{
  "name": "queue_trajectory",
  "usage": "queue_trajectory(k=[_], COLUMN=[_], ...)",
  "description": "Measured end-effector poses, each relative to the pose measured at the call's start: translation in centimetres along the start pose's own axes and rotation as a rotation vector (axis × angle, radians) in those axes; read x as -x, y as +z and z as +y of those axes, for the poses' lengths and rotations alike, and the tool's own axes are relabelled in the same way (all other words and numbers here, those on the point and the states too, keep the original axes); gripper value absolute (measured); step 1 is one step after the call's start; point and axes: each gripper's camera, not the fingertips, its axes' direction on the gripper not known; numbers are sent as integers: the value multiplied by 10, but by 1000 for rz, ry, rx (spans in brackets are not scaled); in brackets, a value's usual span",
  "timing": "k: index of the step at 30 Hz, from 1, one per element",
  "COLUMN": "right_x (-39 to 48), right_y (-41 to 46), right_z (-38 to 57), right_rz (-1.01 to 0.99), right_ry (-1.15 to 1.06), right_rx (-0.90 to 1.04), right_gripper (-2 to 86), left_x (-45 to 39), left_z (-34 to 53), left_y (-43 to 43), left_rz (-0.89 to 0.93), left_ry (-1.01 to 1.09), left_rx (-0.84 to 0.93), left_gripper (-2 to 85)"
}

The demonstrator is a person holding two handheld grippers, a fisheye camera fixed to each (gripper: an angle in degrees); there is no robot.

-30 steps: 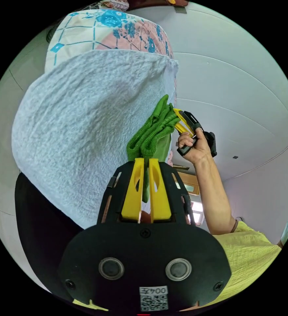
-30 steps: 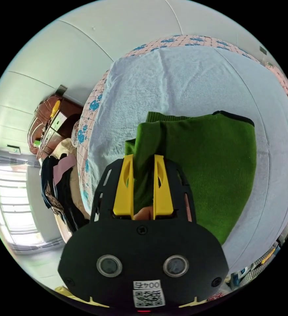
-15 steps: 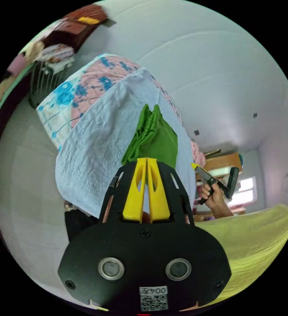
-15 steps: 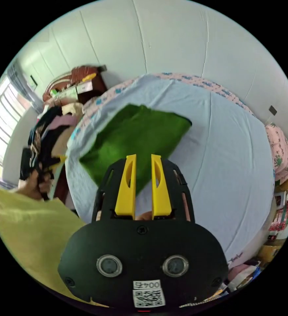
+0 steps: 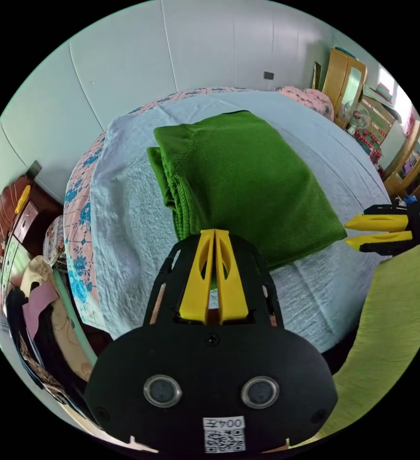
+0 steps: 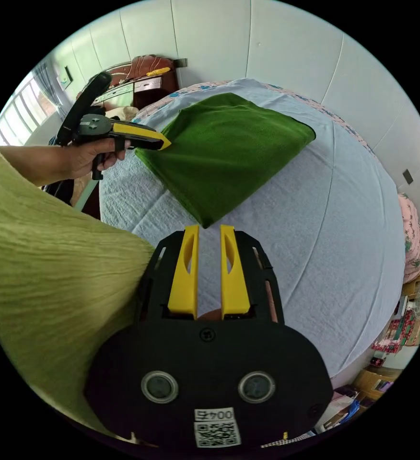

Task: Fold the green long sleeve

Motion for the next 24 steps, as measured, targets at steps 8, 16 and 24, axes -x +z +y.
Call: queue_trajectory(k=[8, 16, 24], right_x=[31, 60, 52], right_y=[1, -16, -41], right_z=[4, 1, 6], right_rz=[76, 195, 174], right_ry=[93, 45, 149], right_rx=[-26, -44, -17], right_gripper=[57, 22, 29], left_x=[-21, -22, -29], left_z=[-4, 11, 15], left_y=[0, -8, -27], left_rz=[74, 78, 105], left_ry=[3, -58, -95], left_rx=[3, -43, -47], left_gripper=[5, 1, 1])
